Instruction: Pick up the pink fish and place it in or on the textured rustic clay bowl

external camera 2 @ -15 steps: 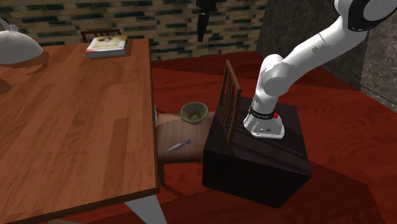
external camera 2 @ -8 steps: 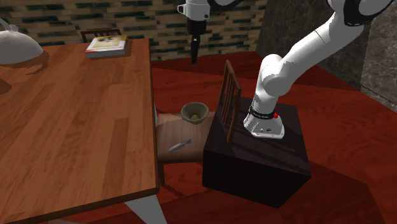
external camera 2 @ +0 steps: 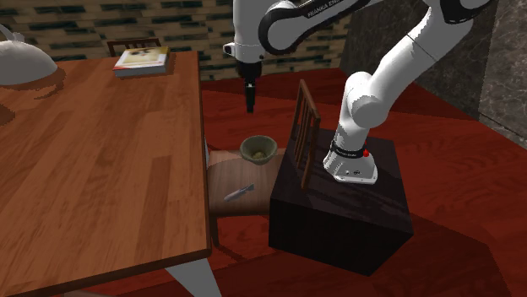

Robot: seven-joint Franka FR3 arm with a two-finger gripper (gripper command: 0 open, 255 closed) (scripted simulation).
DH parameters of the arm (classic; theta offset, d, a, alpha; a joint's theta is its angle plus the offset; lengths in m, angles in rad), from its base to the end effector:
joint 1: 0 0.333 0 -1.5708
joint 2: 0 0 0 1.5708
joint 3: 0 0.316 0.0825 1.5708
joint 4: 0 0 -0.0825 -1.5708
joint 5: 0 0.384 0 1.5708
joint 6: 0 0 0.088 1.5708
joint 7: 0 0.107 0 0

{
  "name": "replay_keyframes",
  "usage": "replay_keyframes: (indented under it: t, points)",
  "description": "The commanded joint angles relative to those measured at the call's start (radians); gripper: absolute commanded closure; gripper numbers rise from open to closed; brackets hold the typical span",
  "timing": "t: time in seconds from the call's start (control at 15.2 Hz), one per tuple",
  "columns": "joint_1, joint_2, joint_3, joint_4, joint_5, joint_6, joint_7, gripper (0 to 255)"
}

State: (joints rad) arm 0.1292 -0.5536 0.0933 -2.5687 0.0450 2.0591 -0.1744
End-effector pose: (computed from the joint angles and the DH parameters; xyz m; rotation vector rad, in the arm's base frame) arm 0.3692 0.0865 0.4506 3.0811 0.5667 0.0668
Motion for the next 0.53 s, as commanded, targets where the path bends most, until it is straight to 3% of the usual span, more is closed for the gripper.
replay_keyframes:
  t: [0.0, 0.46]
  points:
    - [0.015, 0.068, 0.014, -0.014, 0.007, 0.073, -0.008, 0]
    - [0.060, 0.291, 0.056, -0.040, 0.017, 0.285, -0.043, 0]
